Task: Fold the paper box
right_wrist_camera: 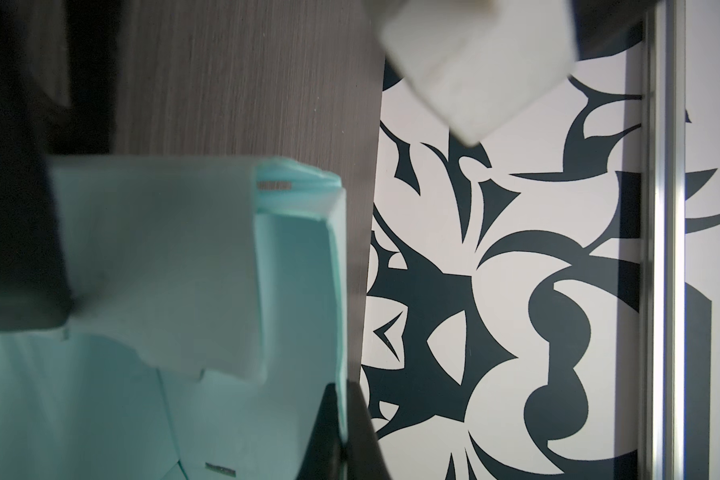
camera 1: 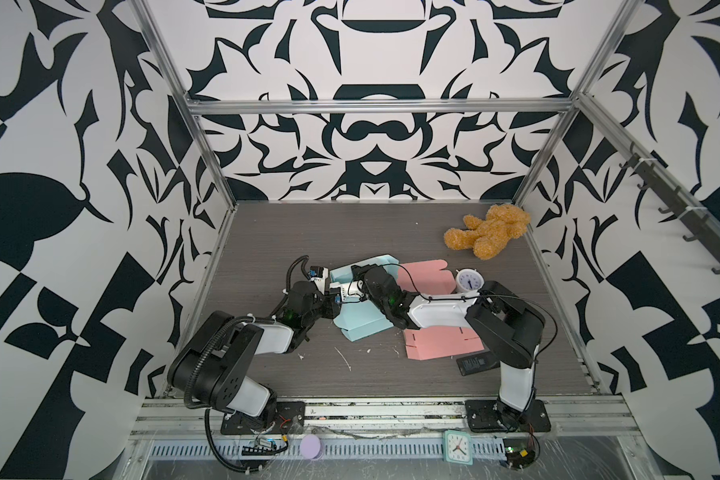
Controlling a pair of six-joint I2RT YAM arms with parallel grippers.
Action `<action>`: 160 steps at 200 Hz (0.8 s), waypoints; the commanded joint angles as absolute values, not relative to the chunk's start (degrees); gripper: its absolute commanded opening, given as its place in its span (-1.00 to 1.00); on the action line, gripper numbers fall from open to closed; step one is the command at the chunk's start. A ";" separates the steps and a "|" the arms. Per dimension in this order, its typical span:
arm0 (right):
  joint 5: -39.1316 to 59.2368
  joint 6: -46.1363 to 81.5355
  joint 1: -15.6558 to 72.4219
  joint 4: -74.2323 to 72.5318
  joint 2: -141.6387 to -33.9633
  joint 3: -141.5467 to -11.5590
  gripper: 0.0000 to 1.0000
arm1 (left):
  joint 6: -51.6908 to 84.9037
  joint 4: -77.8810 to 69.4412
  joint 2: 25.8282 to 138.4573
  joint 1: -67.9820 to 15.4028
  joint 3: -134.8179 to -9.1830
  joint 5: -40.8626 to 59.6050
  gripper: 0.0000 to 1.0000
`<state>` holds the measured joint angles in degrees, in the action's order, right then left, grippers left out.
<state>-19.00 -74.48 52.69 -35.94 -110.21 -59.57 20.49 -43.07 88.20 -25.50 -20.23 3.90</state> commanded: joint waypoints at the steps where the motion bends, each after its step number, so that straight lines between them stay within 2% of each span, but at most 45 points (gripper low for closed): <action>1: -18.82 -74.09 53.57 -36.06 -110.13 -60.73 -1.00 | 18.61 -48.26 90.51 -27.08 -20.55 -2.74 -0.02; 32: -19.17 -73.50 53.98 -34.90 -109.93 -60.99 -1.00 | 15.87 -51.33 92.86 -30.46 -20.77 -9.90 0.00; 65: -20.08 -73.44 54.46 -34.78 -110.22 -61.09 -1.00 | 15.98 -56.85 94.12 -31.15 -19.29 -10.36 -0.13; 109: -19.78 -71.79 54.70 -33.32 -110.00 -61.22 -0.99 | 17.29 -64.95 97.14 -31.23 -17.68 -11.20 -0.13; 138: -19.69 -71.04 54.89 -32.53 -109.69 -61.34 -0.96 | 17.00 -67.60 99.04 -31.21 -17.28 -12.42 -0.32; 160: -19.78 -69.90 54.93 -31.85 -109.21 -61.35 -0.87 | 16.98 -67.86 98.73 -31.27 -16.71 -12.55 -0.59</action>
